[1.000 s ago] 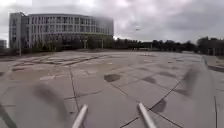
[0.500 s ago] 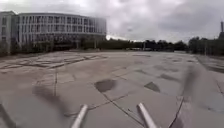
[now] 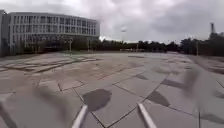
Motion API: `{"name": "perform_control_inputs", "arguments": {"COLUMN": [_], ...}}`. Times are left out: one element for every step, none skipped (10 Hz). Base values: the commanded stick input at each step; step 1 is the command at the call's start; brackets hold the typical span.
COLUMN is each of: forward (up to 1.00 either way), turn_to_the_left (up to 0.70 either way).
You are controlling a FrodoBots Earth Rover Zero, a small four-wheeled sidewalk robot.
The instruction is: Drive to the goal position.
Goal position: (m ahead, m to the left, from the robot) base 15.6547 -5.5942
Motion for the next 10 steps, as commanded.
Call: {"name": "perform_control_inputs", "arguments": {"forward": [1.0, 1.0, 1.0, 1.0, 1.0, 1.0, 1.0, 1.0, 1.0, 1.0], "turn_to_the_left": [-0.27, -0.27, -0.27, -0.27, -0.27, -0.27, -0.27, -0.27, -0.27, -0.27]}}
